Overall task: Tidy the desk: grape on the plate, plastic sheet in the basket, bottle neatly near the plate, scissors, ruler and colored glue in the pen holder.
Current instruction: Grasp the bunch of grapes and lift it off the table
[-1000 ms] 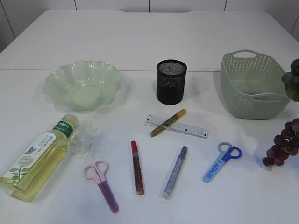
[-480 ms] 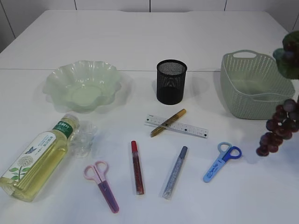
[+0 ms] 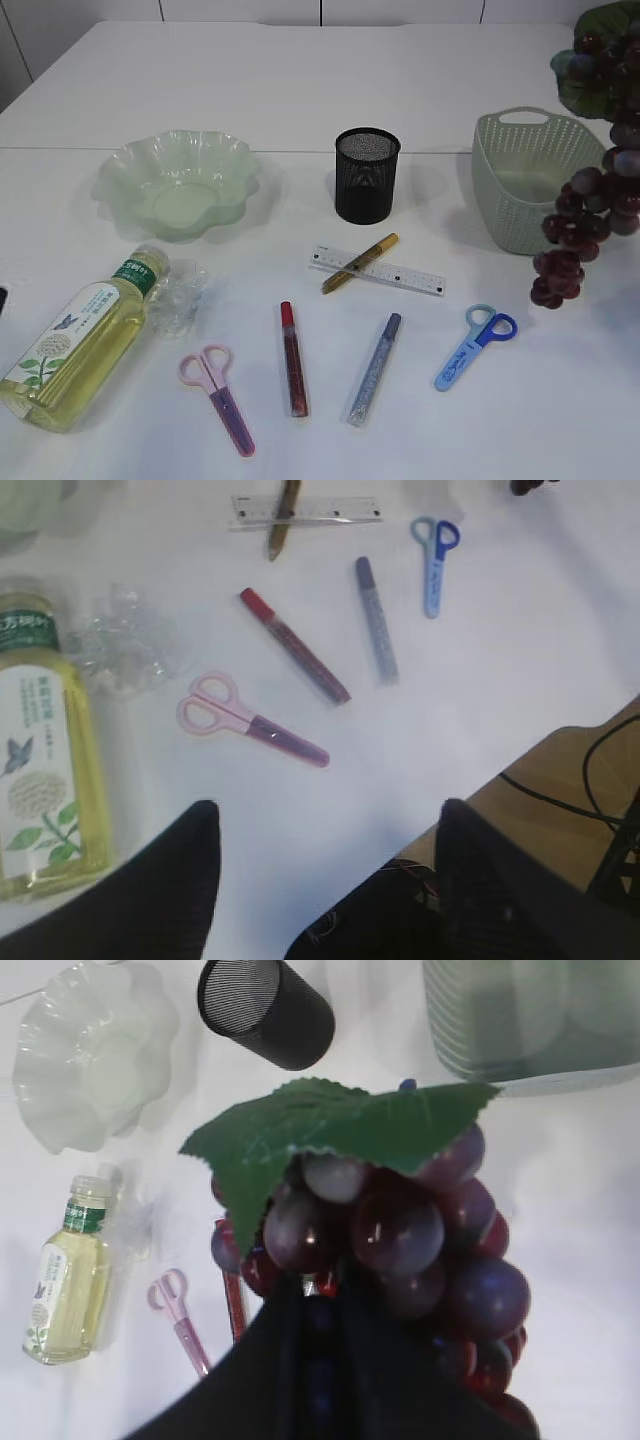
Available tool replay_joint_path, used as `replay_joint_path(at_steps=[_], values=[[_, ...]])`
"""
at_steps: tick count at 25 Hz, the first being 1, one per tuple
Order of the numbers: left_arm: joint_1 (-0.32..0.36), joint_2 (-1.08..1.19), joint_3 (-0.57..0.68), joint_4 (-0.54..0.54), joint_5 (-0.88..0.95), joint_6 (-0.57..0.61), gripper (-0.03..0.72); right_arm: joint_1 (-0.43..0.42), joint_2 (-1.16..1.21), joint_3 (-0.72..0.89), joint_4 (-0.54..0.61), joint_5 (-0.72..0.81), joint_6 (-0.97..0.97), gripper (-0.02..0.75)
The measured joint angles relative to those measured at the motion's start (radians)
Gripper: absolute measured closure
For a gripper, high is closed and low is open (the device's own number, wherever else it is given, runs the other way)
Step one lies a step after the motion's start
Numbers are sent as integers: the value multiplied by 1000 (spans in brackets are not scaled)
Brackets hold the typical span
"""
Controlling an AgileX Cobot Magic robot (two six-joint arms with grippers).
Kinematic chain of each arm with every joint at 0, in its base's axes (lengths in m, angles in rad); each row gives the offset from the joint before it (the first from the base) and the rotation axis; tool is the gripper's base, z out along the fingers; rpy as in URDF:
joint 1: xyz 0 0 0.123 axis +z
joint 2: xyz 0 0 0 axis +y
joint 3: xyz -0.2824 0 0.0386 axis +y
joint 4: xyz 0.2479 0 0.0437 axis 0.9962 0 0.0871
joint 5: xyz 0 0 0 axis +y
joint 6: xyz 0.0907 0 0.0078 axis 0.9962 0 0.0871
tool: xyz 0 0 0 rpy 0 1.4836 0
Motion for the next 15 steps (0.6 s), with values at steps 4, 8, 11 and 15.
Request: replay_joint_path(at_steps=[4, 8, 11, 15], values=[[0, 71, 0, -111, -5, 174, 193, 49, -4, 0, 12, 1, -11, 660], [0, 147, 0, -240, -6, 347, 193, 121, -4, 0, 30, 1, -11, 660], [0, 201, 0, -328, -11, 457, 193, 163, -4, 0, 61, 1, -11, 659], [0, 269, 0, -421, -28, 593, 193, 196, -4, 0, 108, 1, -17, 659]])
